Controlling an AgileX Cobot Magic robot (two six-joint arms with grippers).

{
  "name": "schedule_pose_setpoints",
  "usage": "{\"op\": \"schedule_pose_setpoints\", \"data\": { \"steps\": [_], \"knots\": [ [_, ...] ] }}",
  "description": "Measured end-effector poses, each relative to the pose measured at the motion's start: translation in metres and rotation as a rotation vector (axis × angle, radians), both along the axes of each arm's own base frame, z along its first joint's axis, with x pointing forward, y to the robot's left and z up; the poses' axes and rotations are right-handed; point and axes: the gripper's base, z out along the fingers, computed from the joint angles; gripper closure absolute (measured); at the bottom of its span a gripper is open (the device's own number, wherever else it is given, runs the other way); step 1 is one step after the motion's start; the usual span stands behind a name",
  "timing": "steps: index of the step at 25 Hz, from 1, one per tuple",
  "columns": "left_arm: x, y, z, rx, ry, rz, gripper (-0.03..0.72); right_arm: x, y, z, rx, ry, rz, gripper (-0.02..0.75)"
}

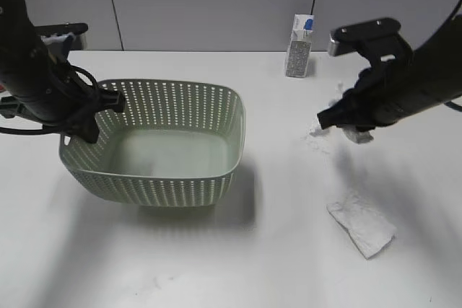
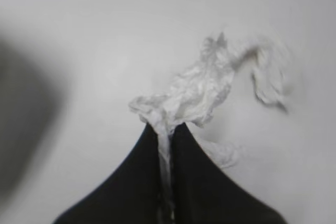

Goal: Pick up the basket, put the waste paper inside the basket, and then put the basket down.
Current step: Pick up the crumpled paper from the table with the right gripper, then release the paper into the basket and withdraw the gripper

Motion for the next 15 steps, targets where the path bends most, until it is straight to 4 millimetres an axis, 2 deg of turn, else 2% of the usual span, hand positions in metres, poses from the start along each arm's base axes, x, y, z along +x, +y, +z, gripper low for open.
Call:
{"op": "schedule_pose_setpoints", "data": {
  "steps": [4, 7, 9, 12, 13, 15],
  "knots": [
    [0.002, -0.017, -0.002, -0.008, -0.01, -0.04, 0.685, -0.017, 0.05, 0.049, 0.132, -0.108, 0.124, 0.7],
    [0.002, -0.021, -0.003, -0.025, -0.009, -0.034, 0.685, -0.022, 0.08, 0.064, 0.216, -0.112, 0.164, 0.7],
    [0.003, -0.021, -0.002, -0.029, -0.013, -0.032, 0.685, -0.023, 0.096, 0.06, 0.235, -0.089, 0.184, 0.7],
    [0.003, -0.021, -0.002, -0.031, -0.013, -0.03, 0.685, -0.017, 0.115, 0.035, 0.226, -0.014, 0.185, 0.685],
    [0.003, -0.021, -0.002, -0.031, -0.013, -0.03, 0.685, -0.016, 0.118, 0.026, 0.217, 0.008, 0.184, 0.657],
    [0.003, -0.021, -0.002, -0.032, -0.012, -0.029, 0.685, -0.012, 0.125, 0.01, 0.195, 0.055, 0.181, 0.535]
  ]
}}
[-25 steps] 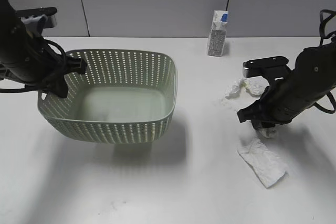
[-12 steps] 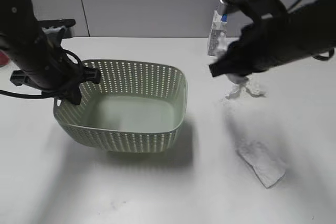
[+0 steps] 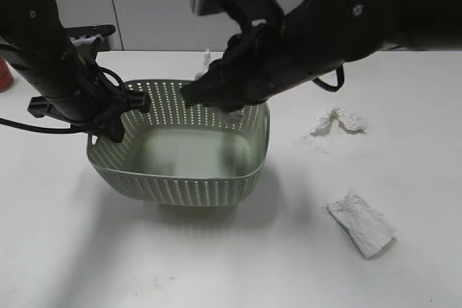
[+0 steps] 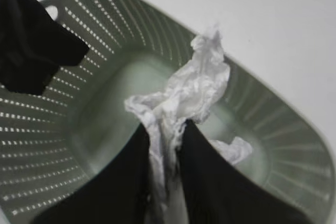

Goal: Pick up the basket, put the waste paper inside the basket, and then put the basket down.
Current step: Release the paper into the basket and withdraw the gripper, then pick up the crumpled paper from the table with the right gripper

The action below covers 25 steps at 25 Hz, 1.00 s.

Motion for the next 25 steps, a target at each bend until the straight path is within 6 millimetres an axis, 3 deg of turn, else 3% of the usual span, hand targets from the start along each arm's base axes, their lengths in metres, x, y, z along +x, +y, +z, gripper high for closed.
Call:
{"op": "schedule_pose_setpoints", "data": {
  "steps": [3, 6, 10, 17, 20, 25],
  "knots": [
    [0.0, 0.0, 0.0, -0.002, 0.0, 0.002, 0.685, 0.005, 0.006, -0.003, -0.01, 0.022, 0.006, 0.284],
    [0.0, 0.0, 0.0, -0.003, -0.001, 0.003, 0.685, 0.01, 0.008, 0.011, -0.001, 0.031, 0.01, 0.138],
    [0.0, 0.0, 0.0, -0.003, 0.0, 0.006, 0.685, 0.024, -0.007, 0.031, -0.038, 0.098, -0.01, 0.116],
    [0.004, 0.01, 0.0, 0.007, 0.0, 0.027, 0.685, 0.043, -0.09, 0.051, -0.176, 0.187, -0.139, 0.131],
    [0.007, 0.015, 0.0, 0.011, -0.001, 0.041, 0.685, 0.028, -0.121, 0.033, -0.227, 0.246, -0.19, 0.142],
    [0.007, 0.016, 0.0, 0.013, 0.0, 0.042, 0.685, -0.015, -0.15, -0.029, -0.259, 0.272, -0.238, 0.146]
  ]
}}
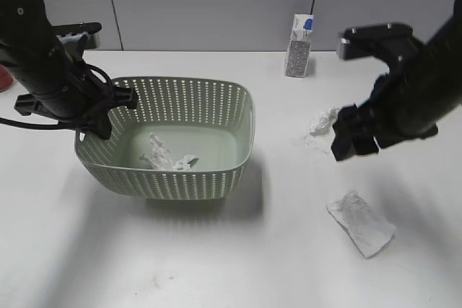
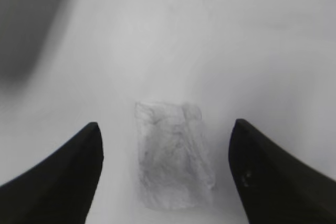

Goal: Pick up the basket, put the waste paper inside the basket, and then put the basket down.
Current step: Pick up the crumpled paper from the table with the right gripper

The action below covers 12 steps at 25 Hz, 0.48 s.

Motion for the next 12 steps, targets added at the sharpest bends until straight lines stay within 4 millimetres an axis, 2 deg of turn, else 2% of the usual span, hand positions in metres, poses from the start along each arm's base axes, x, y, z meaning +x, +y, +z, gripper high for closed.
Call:
{"op": "schedule_pose_setpoints", "data": {
  "steps": [3, 6, 9, 12],
  "knots": [
    [0.0, 0.0, 0.0, 0.0, 0.001, 0.0, 0.685, -0.021, -0.011, -0.036, -0.016, -0.003, -0.019, 0.146],
    [0.0, 0.0, 0.0, 0.0, 0.002, 0.001, 0.685, -0.034, -0.019, -0.061, -0.027, -0.019, -0.032, 0.146],
    [0.0, 0.0, 0.0, 0.0, 0.003, 0.0, 0.685, -0.037, -0.021, -0.074, -0.028, -0.045, -0.041, 0.146],
    [0.0, 0.0, 0.0, 0.001, 0.004, 0.0, 0.685, -0.033, -0.02, -0.077, -0.02, -0.082, -0.046, 0.172]
  ]
}}
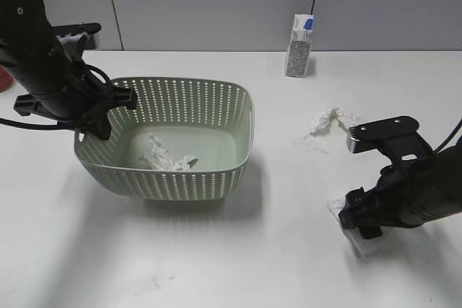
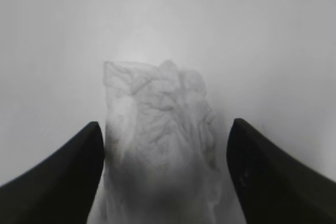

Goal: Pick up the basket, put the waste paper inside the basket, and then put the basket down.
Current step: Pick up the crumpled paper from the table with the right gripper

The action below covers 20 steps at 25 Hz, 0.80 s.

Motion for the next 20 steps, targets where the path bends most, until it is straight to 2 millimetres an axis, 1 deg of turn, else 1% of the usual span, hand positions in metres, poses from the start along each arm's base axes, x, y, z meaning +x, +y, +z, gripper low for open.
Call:
{"op": "schedule_pose_setpoints", "data": {
  "steps": [2, 5, 9, 10, 11, 13, 15, 17, 20],
  "knots": [
    [0.0, 0.0, 0.0, 0.0, 0.0, 0.0, 0.685, 0.002, 0.0, -0.002, 0.001, -0.01, -0.002, 0.225],
    [0.0, 0.0, -0.001, 0.001, 0.002, 0.0, 0.685, 0.002, 0.0, -0.009, -0.007, 0.006, -0.001, 0.365],
    [0.0, 0.0, -0.007, 0.009, 0.027, 0.0, 0.685, 0.002, 0.0, -0.006, -0.003, -0.002, -0.002, 0.64],
    [0.0, 0.0, -0.008, 0.011, 0.034, -0.001, 0.685, 0.002, 0.0, -0.002, 0.002, -0.014, -0.002, 0.691],
    [0.0, 0.0, -0.008, 0.012, 0.036, -0.001, 0.685, 0.002, 0.0, 0.004, 0.011, -0.035, -0.002, 0.717],
    [0.0, 0.0, -0.008, 0.012, 0.036, -0.001, 0.685, 0.004, 0.004, 0.022, 0.029, -0.092, 0.022, 0.717],
    [0.0, 0.0, -0.008, 0.011, 0.037, -0.001, 0.685, 0.007, 0.015, 0.048, 0.04, -0.163, 0.097, 0.717],
    [-0.001, 0.0, -0.008, 0.009, 0.038, 0.001, 0.685, 0.015, 0.035, 0.08, 0.071, -0.246, 0.172, 0.717],
    [-0.001, 0.0, -0.008, 0.008, 0.038, 0.002, 0.685, 0.026, 0.075, 0.129, 0.142, -0.373, 0.276, 0.717]
  ]
}}
